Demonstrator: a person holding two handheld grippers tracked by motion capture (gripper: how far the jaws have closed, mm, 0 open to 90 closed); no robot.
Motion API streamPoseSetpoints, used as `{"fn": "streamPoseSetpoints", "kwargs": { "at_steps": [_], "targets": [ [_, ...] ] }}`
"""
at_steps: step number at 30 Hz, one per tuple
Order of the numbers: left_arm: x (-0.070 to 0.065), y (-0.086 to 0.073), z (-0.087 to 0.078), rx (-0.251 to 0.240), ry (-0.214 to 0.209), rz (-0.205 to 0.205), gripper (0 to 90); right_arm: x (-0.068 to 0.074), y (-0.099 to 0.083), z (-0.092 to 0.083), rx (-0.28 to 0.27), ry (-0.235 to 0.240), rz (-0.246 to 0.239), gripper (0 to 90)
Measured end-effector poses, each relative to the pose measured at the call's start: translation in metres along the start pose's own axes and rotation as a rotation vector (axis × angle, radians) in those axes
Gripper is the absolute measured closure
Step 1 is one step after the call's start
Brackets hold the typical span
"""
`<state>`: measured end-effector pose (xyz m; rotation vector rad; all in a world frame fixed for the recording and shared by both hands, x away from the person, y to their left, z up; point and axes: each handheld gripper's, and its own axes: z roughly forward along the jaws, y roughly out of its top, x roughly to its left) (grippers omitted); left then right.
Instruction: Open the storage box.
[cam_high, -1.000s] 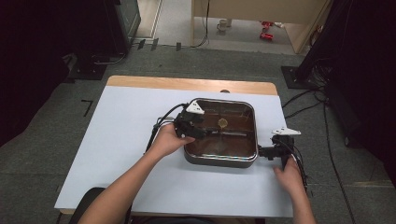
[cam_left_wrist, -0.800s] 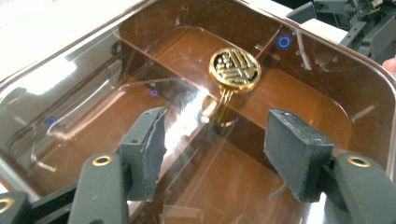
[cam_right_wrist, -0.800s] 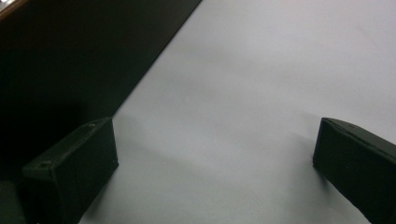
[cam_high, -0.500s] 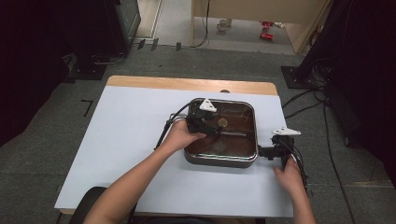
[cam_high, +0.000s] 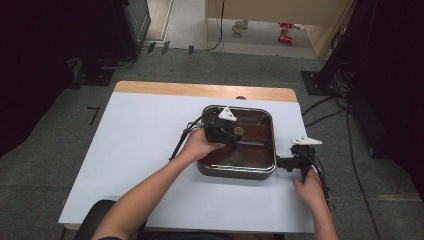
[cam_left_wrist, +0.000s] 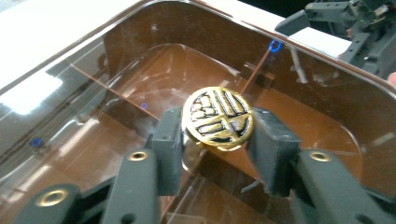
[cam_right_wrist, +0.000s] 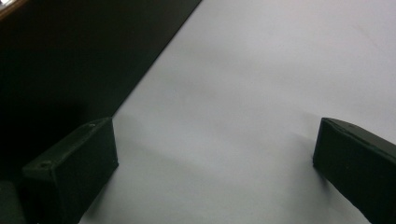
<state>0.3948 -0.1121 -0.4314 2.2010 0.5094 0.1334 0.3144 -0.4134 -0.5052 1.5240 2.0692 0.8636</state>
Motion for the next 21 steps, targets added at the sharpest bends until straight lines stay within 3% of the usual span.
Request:
{"fn": "streamPoseSetpoints", "kwargs": {
  "at_steps": [3,10,21],
  "targets": [
    [-0.001,0.001,-0.002,0.008,0.007,0.006,58.7,0.0,0.0,0.0,0.0,0.0,-0.002,0.0],
    [0.001,0.005,-0.01,-0.023,-0.023,-0.043,58.9,0.0,0.0,0.0,0.001,0.001,0.001,0.0],
    [-0.008,0.019,-0.051,-0.102,0.001,0.001,58.9,0.0,0.0,0.0,0.001,0.002,0.003,0.0]
  ]
}}
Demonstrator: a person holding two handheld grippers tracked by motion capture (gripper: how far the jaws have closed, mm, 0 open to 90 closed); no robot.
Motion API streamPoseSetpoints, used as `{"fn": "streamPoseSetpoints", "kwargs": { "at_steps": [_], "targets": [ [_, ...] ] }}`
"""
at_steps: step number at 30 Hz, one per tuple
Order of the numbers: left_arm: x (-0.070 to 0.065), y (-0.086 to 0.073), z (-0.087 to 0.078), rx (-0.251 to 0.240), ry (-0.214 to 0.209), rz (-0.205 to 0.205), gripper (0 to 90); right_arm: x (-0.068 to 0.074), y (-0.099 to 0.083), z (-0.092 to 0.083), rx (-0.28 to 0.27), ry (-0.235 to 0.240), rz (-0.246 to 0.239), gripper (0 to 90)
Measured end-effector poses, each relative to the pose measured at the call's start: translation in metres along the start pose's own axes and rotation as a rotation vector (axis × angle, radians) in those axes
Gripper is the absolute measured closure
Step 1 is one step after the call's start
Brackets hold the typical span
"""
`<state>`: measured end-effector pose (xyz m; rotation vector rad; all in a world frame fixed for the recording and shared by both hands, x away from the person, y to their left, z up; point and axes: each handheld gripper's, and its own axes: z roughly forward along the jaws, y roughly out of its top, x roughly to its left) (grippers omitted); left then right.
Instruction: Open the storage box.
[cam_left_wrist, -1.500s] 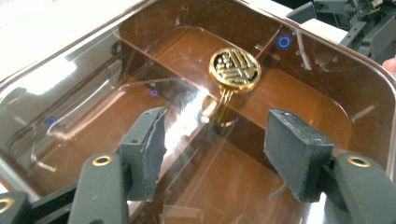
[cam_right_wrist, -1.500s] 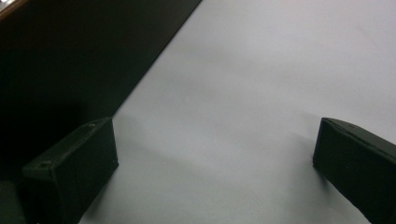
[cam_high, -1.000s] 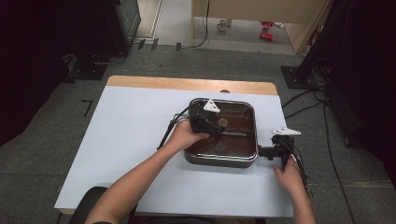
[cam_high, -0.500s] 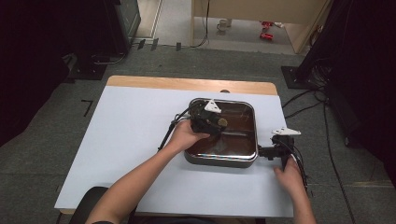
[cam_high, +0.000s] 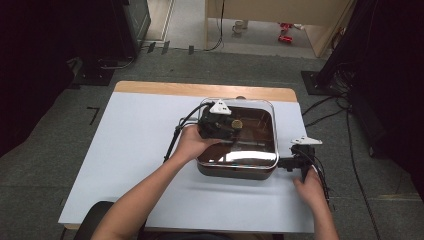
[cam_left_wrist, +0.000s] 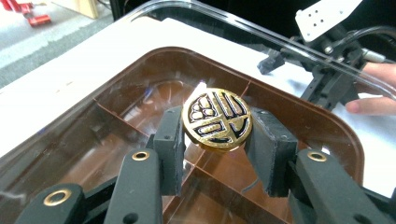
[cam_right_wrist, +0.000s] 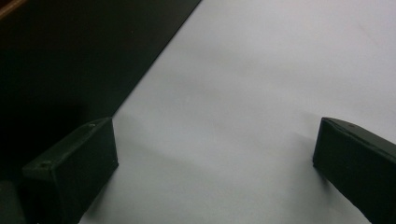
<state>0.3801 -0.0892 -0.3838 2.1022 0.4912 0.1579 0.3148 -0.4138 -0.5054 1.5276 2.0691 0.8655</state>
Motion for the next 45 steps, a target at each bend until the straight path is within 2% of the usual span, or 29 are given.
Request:
{"fn": "streamPoseSetpoints", "kwargs": {
  "at_steps": [2,5,13,17,21,22,25,27,28,29,33,36,40,41,43,45],
  "targets": [
    [0.002,0.0,-0.009,-0.001,0.013,0.007,58.9,0.0,0.0,0.0,0.0,0.0,0.0,0.0],
    [0.009,-0.004,-0.02,0.007,0.051,-0.004,58.9,0.0,0.0,0.0,0.0,0.0,0.0,0.0],
    [0.038,-0.02,-0.056,-0.013,0.122,-0.094,59.0,0.0,0.0,0.0,0.001,0.001,-0.001,0.0],
    [0.052,-0.032,-0.077,-0.019,0.186,-0.132,58.9,0.0,0.0,0.0,0.002,0.0,0.001,0.0],
    [0.067,-0.048,-0.096,-0.011,0.236,-0.181,58.9,0.0,0.0,0.0,0.002,0.001,0.0,0.0],
    [0.067,-0.048,-0.096,-0.011,0.236,-0.181,58.9,0.0,0.0,0.0,0.002,0.001,0.0,0.0],
    [0.082,-0.067,-0.115,-0.005,0.283,-0.244,58.9,0.0,0.0,0.0,0.001,0.001,-0.001,0.0],
    [0.09,-0.076,-0.124,-0.008,0.305,-0.273,58.9,0.0,0.0,0.0,0.001,0.001,0.0,0.0],
    [0.09,-0.076,-0.124,-0.008,0.305,-0.273,58.9,0.0,0.0,0.0,0.001,0.001,0.0,0.0],
    [0.099,-0.086,-0.135,-0.019,0.331,-0.308,58.9,0.0,0.0,0.0,0.002,0.001,0.0,0.0],
    [0.113,-0.1,-0.152,-0.035,0.368,-0.367,58.9,-0.001,0.0,0.0,0.002,0.003,0.0,0.0],
    [0.119,-0.106,-0.157,-0.035,0.385,-0.383,58.9,-0.001,0.0,0.0,0.003,0.003,0.0,0.0],
    [0.136,-0.125,-0.164,-0.019,0.443,-0.425,58.9,0.0,0.0,0.0,0.002,0.002,-0.001,0.0],
    [0.136,-0.125,-0.164,-0.019,0.443,-0.425,59.0,0.0,0.0,0.0,0.002,0.002,-0.001,0.0],
    [0.145,-0.137,-0.162,-0.004,0.458,-0.454,58.9,0.0,0.0,0.0,0.002,0.001,-0.001,0.0],
    [0.148,-0.14,-0.161,0.003,0.462,-0.456,58.9,0.0,0.0,0.0,0.001,0.001,-0.002,0.0]
  ]
}}
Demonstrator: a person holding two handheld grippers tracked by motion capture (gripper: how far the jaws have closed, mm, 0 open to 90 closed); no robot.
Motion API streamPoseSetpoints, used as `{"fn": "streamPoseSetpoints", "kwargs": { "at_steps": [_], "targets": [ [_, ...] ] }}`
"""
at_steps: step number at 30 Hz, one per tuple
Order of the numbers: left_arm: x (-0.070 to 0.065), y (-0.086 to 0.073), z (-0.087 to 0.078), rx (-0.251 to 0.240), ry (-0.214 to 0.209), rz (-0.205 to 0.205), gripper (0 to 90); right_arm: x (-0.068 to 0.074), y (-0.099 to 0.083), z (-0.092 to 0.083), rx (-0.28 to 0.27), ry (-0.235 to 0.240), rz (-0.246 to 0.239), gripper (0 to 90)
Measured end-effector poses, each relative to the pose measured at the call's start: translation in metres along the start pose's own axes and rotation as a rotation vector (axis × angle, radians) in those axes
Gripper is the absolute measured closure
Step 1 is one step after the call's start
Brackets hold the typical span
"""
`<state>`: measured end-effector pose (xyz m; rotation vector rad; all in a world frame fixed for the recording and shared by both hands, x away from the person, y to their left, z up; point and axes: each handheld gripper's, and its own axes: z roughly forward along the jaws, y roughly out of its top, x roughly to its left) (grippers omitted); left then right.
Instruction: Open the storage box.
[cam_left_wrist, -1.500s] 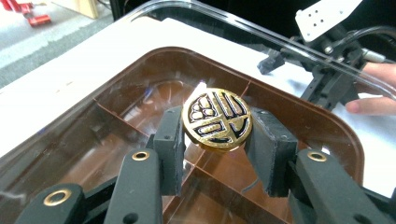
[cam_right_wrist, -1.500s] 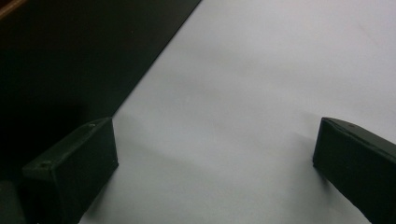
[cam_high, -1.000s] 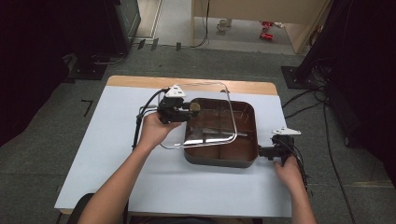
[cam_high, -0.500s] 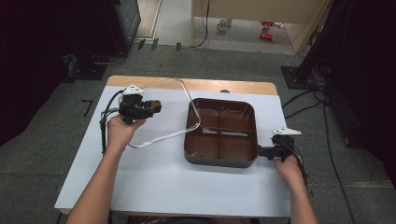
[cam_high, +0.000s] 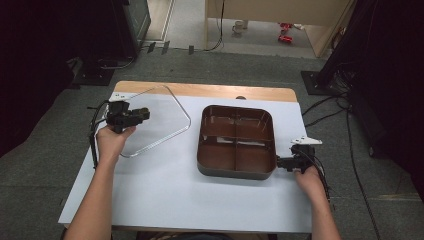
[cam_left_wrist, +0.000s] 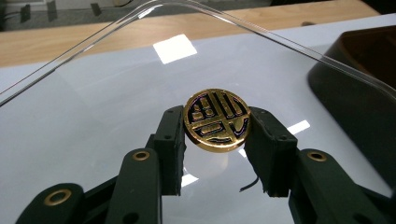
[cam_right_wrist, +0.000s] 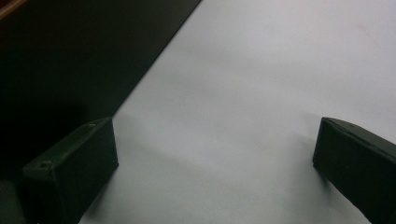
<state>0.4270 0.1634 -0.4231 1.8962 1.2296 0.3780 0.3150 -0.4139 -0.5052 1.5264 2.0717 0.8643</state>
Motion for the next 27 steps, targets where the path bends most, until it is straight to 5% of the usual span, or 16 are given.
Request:
{"fn": "streamPoseSetpoints", "kwargs": {
  "at_steps": [5,15,27],
  "targets": [
    [0.011,-0.009,0.013,0.043,0.045,0.005,58.9,0.0,0.0,0.0,0.0,-0.001,0.0,0.0],
    [0.027,-0.023,0.027,0.095,0.071,-0.021,58.9,0.0,0.0,0.0,-0.001,-0.002,-0.003,0.0],
    [0.026,-0.027,0.036,0.143,0.088,0.006,58.7,0.0,0.0,0.0,0.0,-0.001,-0.002,0.0]
  ]
}}
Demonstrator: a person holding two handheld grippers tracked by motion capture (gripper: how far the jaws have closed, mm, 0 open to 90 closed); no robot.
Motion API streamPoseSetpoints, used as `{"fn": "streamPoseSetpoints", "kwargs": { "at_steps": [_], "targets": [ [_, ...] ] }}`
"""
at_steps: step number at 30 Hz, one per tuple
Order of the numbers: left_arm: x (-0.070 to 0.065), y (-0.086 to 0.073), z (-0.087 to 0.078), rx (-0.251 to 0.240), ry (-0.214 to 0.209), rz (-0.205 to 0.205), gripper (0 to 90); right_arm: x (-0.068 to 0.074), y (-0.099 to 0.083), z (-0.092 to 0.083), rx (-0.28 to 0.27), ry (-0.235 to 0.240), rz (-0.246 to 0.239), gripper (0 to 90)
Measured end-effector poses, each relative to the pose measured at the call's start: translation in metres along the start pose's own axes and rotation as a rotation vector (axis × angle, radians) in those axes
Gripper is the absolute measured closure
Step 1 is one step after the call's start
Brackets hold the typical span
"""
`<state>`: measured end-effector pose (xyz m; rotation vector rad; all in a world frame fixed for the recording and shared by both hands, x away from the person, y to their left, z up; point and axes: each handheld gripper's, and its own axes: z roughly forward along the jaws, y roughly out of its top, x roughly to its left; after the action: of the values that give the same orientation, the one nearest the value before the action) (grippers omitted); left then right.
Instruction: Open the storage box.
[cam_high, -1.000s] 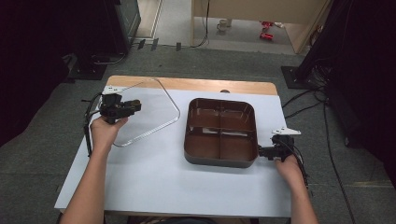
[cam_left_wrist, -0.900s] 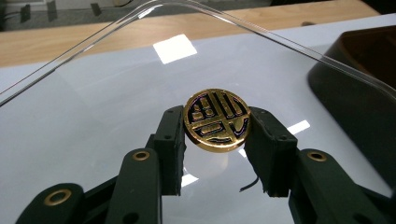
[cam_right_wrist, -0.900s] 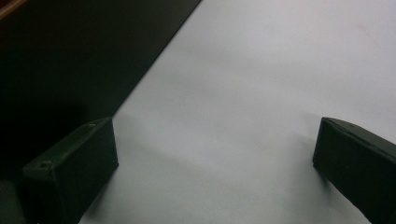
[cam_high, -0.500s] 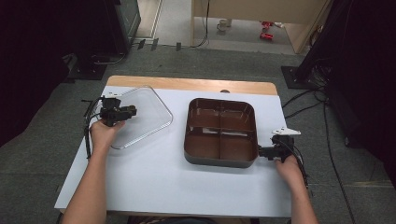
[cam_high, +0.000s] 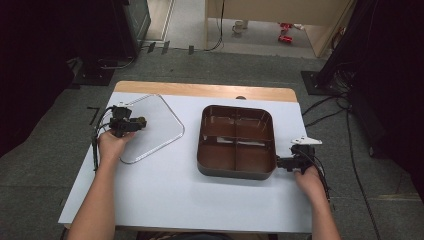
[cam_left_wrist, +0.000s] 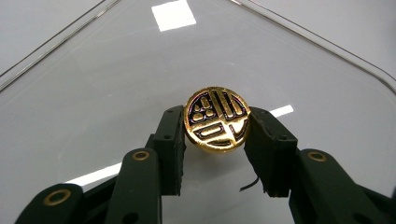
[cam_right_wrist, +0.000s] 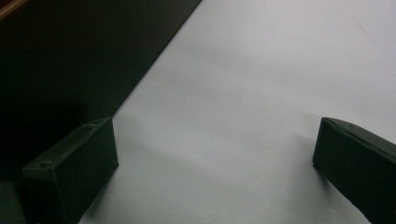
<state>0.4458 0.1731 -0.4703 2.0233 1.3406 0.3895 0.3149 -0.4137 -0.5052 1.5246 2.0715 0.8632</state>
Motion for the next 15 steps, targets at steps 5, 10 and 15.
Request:
{"fn": "streamPoseSetpoints", "kwargs": {
  "at_steps": [5,10,15],
  "targets": [
    [0.001,0.0,-0.001,-0.019,-0.021,-0.032,55.8,0.0,0.0,0.0,0.0,0.0,0.0,0.0],
    [-0.002,0.003,-0.01,-0.041,-0.032,-0.028,46.9,0.0,0.0,0.0,0.0,0.0,0.0,0.0],
    [-0.007,0.007,-0.024,-0.076,-0.063,-0.037,45.2,0.0,0.0,0.0,0.0,0.0,0.0,0.0]
  ]
}}
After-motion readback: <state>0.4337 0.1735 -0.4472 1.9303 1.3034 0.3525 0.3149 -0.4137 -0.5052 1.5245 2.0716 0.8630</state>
